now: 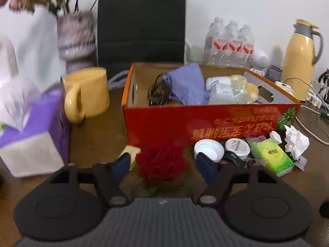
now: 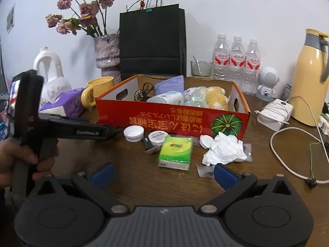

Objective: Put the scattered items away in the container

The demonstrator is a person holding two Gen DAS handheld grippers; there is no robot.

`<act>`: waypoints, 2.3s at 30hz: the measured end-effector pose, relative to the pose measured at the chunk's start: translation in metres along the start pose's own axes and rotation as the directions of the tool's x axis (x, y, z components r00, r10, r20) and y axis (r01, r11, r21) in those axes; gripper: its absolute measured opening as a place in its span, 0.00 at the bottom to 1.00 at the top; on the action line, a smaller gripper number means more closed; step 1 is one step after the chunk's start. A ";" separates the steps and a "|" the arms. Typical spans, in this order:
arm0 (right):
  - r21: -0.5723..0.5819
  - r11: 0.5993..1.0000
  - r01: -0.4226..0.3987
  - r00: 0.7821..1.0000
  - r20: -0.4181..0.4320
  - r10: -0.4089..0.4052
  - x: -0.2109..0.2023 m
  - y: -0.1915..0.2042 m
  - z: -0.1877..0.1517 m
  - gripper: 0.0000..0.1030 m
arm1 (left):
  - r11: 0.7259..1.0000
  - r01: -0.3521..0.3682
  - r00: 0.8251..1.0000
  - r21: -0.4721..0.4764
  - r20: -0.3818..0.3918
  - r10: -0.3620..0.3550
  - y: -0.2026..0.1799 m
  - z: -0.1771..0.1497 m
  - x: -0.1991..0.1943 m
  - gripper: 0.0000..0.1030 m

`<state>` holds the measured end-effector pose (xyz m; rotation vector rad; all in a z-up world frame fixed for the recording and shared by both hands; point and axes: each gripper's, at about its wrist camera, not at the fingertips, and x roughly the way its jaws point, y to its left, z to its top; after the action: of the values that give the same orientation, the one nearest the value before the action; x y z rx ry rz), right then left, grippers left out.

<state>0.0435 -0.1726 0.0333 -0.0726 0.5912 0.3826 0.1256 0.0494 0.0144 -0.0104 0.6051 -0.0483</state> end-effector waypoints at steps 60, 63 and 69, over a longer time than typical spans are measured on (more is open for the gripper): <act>-0.017 0.999 -0.033 0.963 0.266 0.036 -0.054 0.017 0.018 0.08 | 1.000 -0.001 0.963 -0.024 0.269 0.007 -0.061 -0.038 -0.153 0.33; 0.038 0.999 -0.031 0.951 0.308 0.018 -0.075 0.005 0.003 0.08 | 1.000 0.006 0.952 -0.009 0.305 -0.003 -0.074 -0.049 -0.170 0.33; 0.083 0.997 -0.002 0.941 0.337 -0.026 -0.098 -0.006 -0.014 0.08 | 1.000 0.029 0.945 0.000 0.327 -0.027 -0.088 -0.051 -0.184 0.33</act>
<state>-0.0366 -0.2136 0.0760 0.0680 0.2652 0.3485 -0.0585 -0.0294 0.0789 -0.0310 0.2725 -0.0710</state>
